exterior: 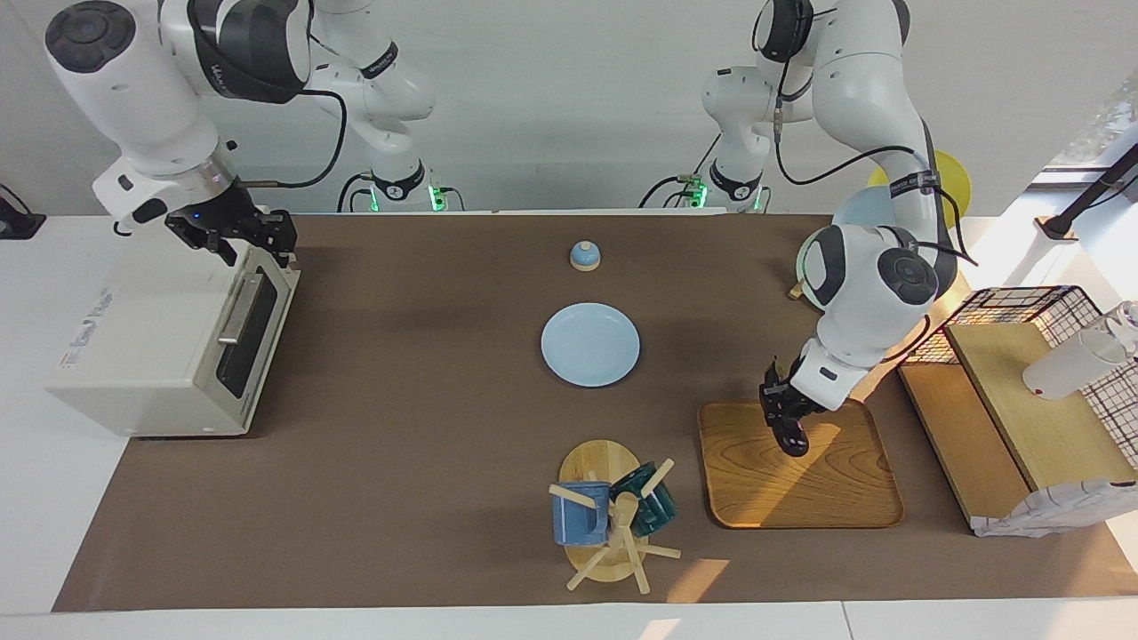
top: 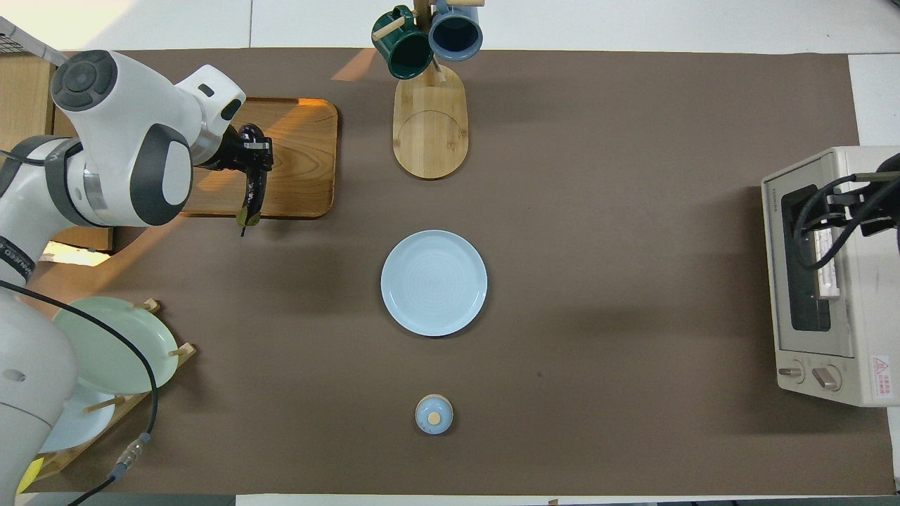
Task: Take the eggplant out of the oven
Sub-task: 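Carry the eggplant with the left gripper over the wooden tray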
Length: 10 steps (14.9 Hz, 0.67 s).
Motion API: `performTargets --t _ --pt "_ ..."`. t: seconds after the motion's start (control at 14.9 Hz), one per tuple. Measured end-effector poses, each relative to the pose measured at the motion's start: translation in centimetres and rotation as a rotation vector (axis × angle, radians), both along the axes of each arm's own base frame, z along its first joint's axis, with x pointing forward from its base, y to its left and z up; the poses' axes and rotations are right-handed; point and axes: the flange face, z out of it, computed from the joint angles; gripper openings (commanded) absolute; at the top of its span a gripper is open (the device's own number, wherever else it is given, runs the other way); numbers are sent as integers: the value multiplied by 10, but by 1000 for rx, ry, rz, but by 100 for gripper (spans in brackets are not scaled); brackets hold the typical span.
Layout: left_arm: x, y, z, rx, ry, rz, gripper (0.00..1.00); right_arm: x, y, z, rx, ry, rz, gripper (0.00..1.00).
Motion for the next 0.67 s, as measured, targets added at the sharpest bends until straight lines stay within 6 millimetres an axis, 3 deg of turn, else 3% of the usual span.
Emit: performTargets --t 0.2,0.67 --pt "5 -1 -23 -1 -2 3 0 5 4 -8 3 13 11 100" --pt "19 11 -17 -1 -58 24 0 7 41 -2 -2 7 77 100"
